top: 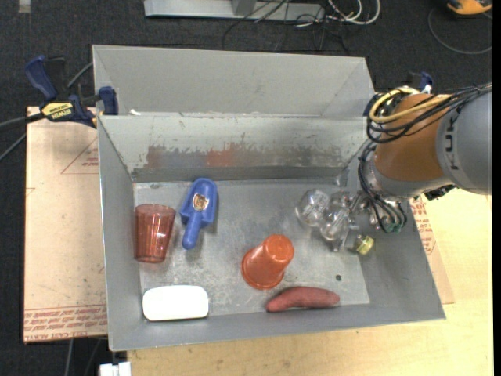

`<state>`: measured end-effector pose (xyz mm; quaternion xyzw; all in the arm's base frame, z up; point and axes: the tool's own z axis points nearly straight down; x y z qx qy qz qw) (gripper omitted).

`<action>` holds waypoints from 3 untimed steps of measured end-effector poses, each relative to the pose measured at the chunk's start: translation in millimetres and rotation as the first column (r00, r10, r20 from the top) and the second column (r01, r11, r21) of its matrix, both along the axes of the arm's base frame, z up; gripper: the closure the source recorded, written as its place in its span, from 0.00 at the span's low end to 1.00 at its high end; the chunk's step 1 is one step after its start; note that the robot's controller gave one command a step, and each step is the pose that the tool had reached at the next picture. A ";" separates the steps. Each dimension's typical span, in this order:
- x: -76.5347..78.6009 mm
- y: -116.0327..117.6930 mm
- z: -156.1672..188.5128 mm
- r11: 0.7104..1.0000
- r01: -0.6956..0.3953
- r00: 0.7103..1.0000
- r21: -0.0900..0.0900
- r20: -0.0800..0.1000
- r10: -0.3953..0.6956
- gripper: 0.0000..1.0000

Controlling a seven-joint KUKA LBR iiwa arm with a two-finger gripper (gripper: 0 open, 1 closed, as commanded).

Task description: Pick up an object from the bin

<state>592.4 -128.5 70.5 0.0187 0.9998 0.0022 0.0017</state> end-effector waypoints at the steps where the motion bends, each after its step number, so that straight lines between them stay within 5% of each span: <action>1: 0.0 0.0 0.0 1.000 -0.001 1.000 0.000 0.000 0.001 1.00; 3: -3.2 0.6 20.4 1.000 -0.001 1.000 0.002 -0.010 0.001 1.00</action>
Offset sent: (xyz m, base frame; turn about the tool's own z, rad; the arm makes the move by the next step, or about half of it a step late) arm -0.0001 0.0000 0.0452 0.0000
